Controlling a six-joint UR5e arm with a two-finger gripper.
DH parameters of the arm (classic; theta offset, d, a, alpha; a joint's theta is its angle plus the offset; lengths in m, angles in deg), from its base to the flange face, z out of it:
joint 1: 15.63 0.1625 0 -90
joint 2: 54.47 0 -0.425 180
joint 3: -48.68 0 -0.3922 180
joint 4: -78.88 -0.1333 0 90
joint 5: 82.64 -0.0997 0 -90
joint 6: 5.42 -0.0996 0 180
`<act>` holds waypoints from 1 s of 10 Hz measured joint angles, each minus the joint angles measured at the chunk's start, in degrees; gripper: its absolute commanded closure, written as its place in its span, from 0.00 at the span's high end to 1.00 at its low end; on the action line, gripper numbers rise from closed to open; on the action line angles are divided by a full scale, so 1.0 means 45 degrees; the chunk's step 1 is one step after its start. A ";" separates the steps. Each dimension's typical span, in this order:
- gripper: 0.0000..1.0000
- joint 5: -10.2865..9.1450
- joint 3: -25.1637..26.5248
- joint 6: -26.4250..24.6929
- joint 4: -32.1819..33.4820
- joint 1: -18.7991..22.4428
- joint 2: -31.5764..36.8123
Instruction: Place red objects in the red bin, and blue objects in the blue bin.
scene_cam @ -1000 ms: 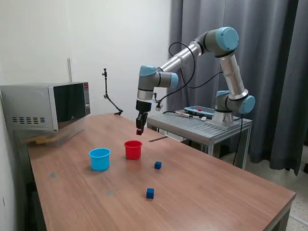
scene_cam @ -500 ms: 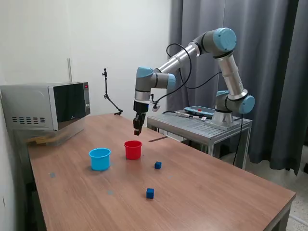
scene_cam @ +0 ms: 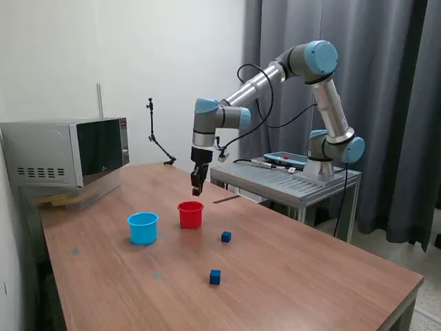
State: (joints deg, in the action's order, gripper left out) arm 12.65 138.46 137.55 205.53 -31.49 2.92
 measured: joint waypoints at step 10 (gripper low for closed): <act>0.00 -0.0042 -0.0413 0.0021 0.0000 0.0087 -0.0286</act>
State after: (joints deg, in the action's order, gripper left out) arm 12.46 136.60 137.65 205.53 -31.10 1.63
